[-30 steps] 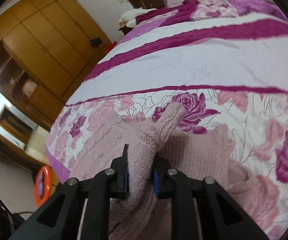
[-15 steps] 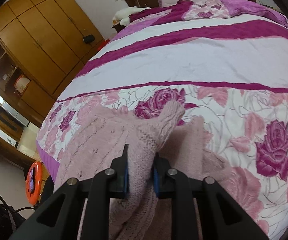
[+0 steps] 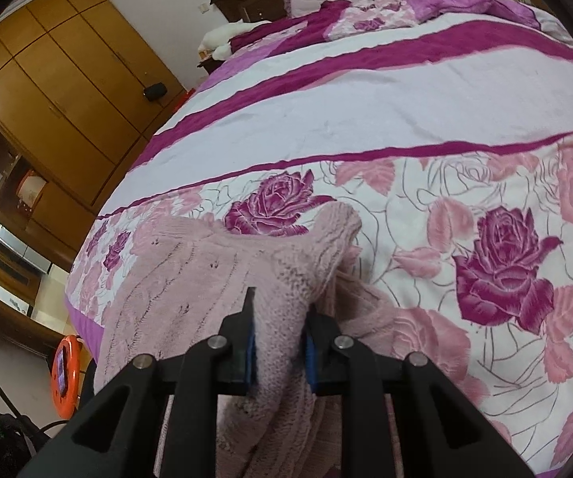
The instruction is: Fold small clothes
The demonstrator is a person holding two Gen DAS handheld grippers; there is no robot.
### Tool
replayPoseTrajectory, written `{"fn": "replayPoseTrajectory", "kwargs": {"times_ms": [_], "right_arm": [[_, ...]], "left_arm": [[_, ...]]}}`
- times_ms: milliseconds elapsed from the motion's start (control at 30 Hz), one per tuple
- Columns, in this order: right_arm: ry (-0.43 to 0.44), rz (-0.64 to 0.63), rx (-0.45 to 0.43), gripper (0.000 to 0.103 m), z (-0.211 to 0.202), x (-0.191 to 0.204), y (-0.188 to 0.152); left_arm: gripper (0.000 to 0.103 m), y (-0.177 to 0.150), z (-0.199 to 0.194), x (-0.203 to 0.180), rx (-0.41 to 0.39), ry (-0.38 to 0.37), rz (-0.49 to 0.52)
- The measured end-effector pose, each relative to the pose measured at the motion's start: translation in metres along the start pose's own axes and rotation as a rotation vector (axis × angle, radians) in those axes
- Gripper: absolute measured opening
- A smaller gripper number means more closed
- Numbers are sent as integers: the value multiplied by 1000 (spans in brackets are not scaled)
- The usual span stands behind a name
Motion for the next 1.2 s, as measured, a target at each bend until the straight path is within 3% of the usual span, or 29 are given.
{"fn": "replayPoseTrajectory", "kwargs": {"times_ms": [400, 433, 500, 567, 633, 667, 800, 867, 967, 1133, 1200], "right_arm": [[-2, 37, -23, 20, -2, -18, -7], [-10, 42, -23, 21, -1, -20, -7], [-42, 50, -19, 26, 2, -26, -6], [-90, 78, -5, 42, 8, -35, -6], [-94, 102, 4, 48, 9, -43, -7], [-104, 106, 2, 56, 8, -46, -7], [-155, 89, -27, 62, -1, -50, -6], [-187, 64, -57, 63, -7, -48, -4], [-180, 48, -138, 63, -22, -42, 0], [-164, 116, -291, 63, -49, -39, -5], [-199, 159, -344, 63, -61, -42, -9]], "left_arm": [[0, 0, 19, -3, 4, -42, 18], [5, 0, 23, -5, 15, -49, 32], [13, 0, 24, -6, 23, -92, 27], [26, 0, 21, -2, 27, -174, -8], [29, 1, 15, 5, 31, -238, -45], [29, 1, 13, 9, 33, -258, -62], [29, -1, -9, 36, 47, -348, -170], [30, -2, -28, 50, 38, -376, -204], [30, -5, -64, 70, -8, -359, -228], [32, -20, -111, 95, -64, -380, -242], [32, -25, -123, 101, -89, -345, -225]]}}
Point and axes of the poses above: each gripper's, at about its wrist camera, not at the fingertips, and z roughly the way its jaws point, x to its left, y to its top, the point moved 3 cm from there along z, roughly the way its jaws point, and after that the axes turned 1 degree about x, right-handed, at the moved point
